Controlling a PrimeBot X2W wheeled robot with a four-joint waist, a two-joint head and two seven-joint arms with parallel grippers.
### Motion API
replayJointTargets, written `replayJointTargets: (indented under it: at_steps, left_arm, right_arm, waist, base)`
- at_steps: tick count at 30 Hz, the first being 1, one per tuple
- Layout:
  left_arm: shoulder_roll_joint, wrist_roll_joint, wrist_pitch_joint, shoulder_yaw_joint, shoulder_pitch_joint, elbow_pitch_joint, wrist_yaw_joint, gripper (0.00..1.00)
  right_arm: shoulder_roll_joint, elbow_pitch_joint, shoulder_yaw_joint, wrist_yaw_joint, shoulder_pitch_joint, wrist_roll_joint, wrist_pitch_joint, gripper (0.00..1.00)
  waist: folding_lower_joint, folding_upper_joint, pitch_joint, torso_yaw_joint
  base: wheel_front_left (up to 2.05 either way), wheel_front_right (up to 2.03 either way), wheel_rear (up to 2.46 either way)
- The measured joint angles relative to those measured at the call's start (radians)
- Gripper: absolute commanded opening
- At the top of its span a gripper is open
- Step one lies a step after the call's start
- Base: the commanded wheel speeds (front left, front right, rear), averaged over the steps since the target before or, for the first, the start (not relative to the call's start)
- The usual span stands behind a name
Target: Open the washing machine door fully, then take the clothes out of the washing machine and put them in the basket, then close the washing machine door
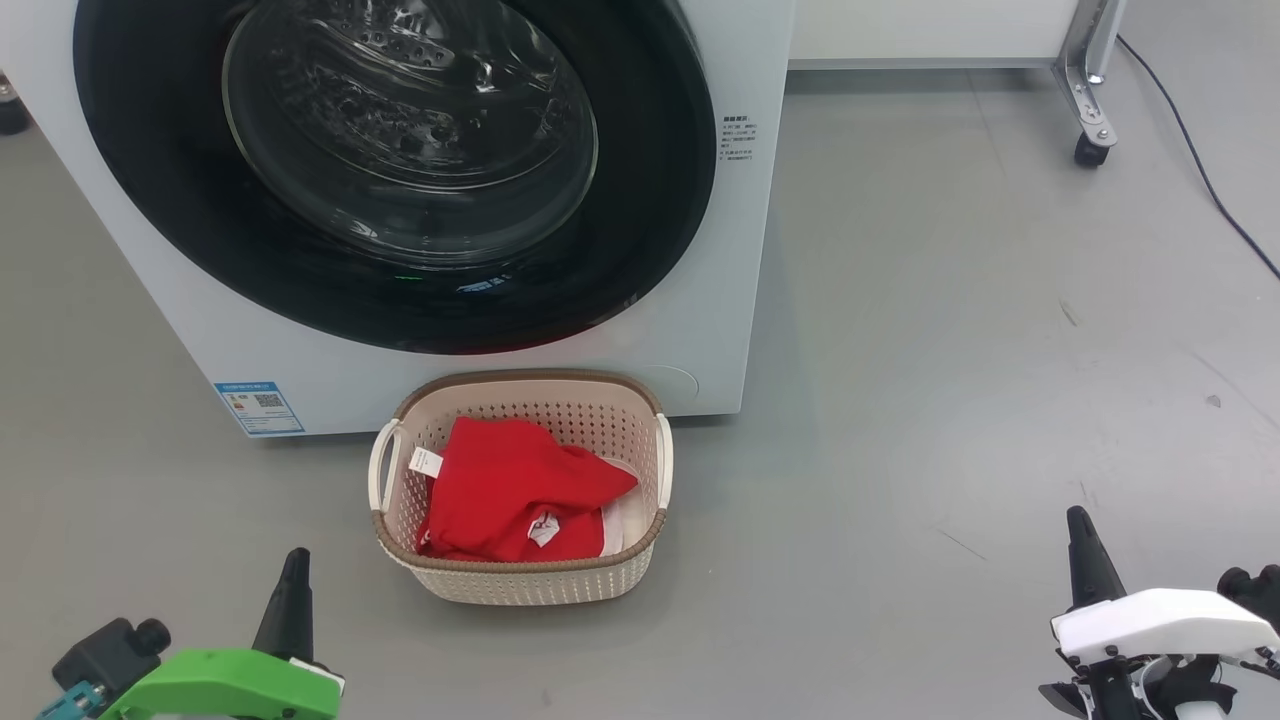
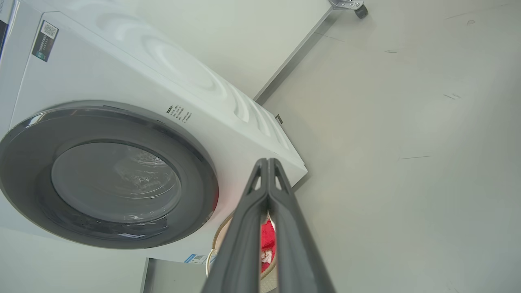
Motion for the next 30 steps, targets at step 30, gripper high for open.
replayJointTargets:
  at_steps: [30]
  left_arm:
    - [-0.009,-0.363,0.091,0.103,-0.042,0.033,-0.035,0.0]
  right_arm:
    - [0.018,0.061,-0.094,0.066,-0.068,0.365,0.09,0.0]
  waist:
    - [0.0,0.0,-0.006,-0.028]
  base:
    - [0.0,0.0,0.0]
